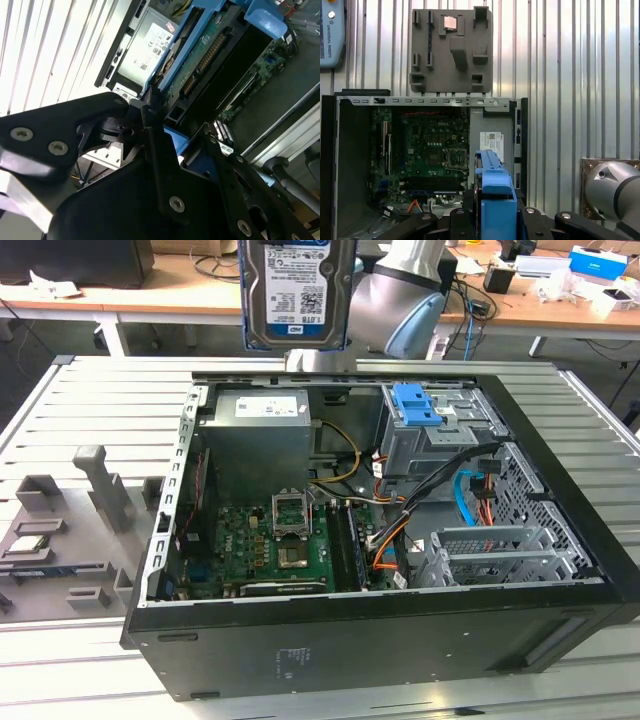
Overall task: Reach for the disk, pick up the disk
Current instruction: 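Pick up the disk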
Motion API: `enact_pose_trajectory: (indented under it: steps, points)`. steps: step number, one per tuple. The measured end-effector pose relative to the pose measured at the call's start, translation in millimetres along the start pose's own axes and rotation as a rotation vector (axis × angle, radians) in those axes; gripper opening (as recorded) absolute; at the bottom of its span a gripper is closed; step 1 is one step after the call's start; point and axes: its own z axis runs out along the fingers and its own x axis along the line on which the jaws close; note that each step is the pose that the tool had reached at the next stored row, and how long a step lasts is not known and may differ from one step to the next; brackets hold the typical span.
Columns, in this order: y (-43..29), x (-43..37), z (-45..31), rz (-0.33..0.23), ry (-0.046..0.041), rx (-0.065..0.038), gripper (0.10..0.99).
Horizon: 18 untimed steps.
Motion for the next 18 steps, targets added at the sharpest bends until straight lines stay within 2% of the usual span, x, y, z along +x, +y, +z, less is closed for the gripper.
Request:
enact_pose_trajectory:
  steps: [2, 4, 5, 8, 12, 14, 18]
  points:
    - [-16.4, 0.0, -0.7, 0.0, 0.0, 0.0, 0.369]
    - [-22.9, 0.0, -1.0, 0.0, 0.0001, 0.0, 0.369]
    - [-30.7, 0.0, -1.3, 0.0, 0.0001, 0.0, 0.369]
    - [-42.6, -0.1, -1.8, 0.0, 0.0001, -0.001, 0.369]
    - [-45.7, 1.7, -1.9, 0.0, 0.0, -0.001, 0.369]
    - [-45.6, 8.2, -1.8, 0.0, 0.0001, -0.001, 0.369]
    - [-45.4, 16.2, -1.8, 0.0, -0.0001, -0.001, 0.369]
